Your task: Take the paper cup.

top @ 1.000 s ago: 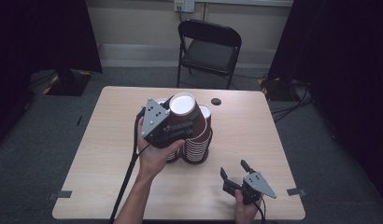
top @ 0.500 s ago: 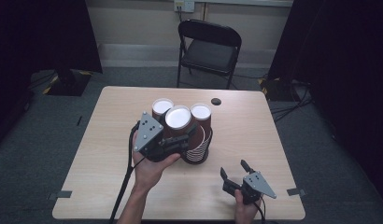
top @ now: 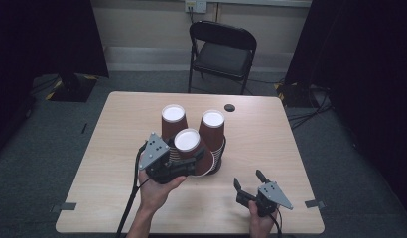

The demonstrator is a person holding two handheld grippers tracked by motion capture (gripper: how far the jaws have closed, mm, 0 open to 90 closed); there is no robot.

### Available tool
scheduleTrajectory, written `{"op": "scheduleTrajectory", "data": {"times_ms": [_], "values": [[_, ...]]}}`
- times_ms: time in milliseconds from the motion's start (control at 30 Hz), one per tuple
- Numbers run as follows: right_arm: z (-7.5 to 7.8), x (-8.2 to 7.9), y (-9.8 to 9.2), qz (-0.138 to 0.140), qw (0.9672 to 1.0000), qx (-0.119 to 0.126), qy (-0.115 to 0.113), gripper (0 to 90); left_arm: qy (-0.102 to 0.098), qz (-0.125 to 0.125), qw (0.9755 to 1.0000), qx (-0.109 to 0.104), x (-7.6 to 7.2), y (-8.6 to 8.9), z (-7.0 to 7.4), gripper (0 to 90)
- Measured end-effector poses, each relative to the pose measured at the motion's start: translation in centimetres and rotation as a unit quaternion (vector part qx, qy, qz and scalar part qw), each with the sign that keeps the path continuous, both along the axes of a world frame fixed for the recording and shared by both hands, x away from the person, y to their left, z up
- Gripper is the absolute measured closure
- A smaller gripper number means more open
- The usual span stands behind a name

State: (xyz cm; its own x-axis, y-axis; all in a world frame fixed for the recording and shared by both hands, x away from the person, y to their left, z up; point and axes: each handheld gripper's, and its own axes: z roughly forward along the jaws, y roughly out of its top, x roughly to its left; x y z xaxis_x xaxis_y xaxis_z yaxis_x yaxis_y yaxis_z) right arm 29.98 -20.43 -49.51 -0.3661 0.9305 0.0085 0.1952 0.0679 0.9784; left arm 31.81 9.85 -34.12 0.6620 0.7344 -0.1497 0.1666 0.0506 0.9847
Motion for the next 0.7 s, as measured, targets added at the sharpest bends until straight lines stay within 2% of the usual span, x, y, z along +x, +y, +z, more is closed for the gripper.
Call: {"op": "scheduleTrajectory", "data": {"times_ms": [67,200,333,400,467,567,600,700], "values": [[0.0,0.0,0.0,0.002,1.0,-0.001,0.001,13.7,0.008,-0.009,0.9999,-0.002,-0.1,-0.2,-0.5,22.0],[0.0,0.0,0.0,0.005,1.0,-0.001,0.001,13.5,0.017,-0.012,0.9998,0.008,-0.2,-0.5,-1.5,22.0],[0.0,0.1,0.1,0.023,0.9997,-0.003,0.002,13.6,0.046,-0.014,0.9987,0.013,0.0,-0.6,-3.2,22.0],[0.0,0.1,0.1,0.03,0.9995,-0.003,0.004,13.6,0.051,-0.017,0.9985,0.011,0.1,-0.5,-3.5,22.0],[0.0,0.2,0.3,0.043,0.999,-0.012,0.008,14.5,0.064,-0.022,0.9977,0.004,0.2,-0.3,-4.2,22.0],[0.1,0.3,0.9,0.036,0.9985,-0.031,0.027,18.5,0.072,-0.02,0.9972,0.01,0.3,-0.2,-4.8,21.9],[0.1,0.3,1.1,0.038,0.9982,-0.036,0.029,18.7,0.076,-0.019,0.9969,0.006,0.4,-0.1,-4.9,21.9],[0.2,0.1,1.9,0.064,0.9967,-0.032,0.039,21.6,0.086,-0.021,0.9961,0.0,0.4,0.2,-5.5,21.9]]}}
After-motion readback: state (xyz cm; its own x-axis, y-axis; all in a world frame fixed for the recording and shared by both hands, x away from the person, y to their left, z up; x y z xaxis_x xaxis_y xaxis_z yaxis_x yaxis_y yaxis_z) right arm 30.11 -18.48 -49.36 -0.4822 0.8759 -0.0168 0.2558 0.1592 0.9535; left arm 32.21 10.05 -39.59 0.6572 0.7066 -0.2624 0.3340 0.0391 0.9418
